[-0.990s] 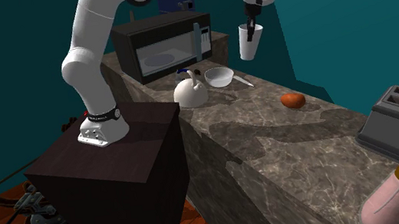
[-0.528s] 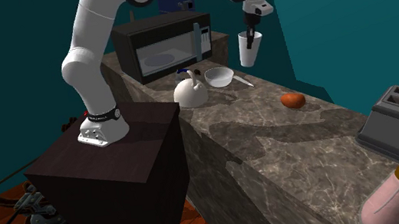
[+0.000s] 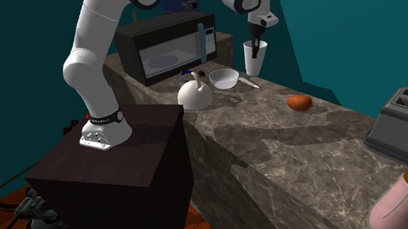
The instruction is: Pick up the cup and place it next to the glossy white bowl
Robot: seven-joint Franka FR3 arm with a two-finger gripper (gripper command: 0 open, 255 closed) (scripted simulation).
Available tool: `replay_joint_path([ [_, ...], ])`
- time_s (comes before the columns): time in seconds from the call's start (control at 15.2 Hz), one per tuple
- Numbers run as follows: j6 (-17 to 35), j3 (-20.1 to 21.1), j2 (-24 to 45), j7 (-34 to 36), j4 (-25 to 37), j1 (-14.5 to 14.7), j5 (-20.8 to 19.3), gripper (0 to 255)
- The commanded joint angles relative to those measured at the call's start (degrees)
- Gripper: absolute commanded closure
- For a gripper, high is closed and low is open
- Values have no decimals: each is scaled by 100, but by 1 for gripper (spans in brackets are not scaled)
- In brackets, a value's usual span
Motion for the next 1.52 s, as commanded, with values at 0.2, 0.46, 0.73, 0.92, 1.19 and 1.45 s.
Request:
replay_joint_path([
  [0.2, 312, -2, 134, -38, -173, 2, 5, 255],
  [0.46, 542, -5, 265, -67, -274, 6, 7, 255],
  [0.73, 761, -7, 413, -95, -347, 10, 9, 255],
  [0.92, 919, -9, 534, -115, -385, 13, 9, 255],
  [1.19, 1120, -12, 710, -142, -412, 18, 10, 255],
  [1.45, 1152, -13, 740, -147, -415, 19, 9, 255],
])
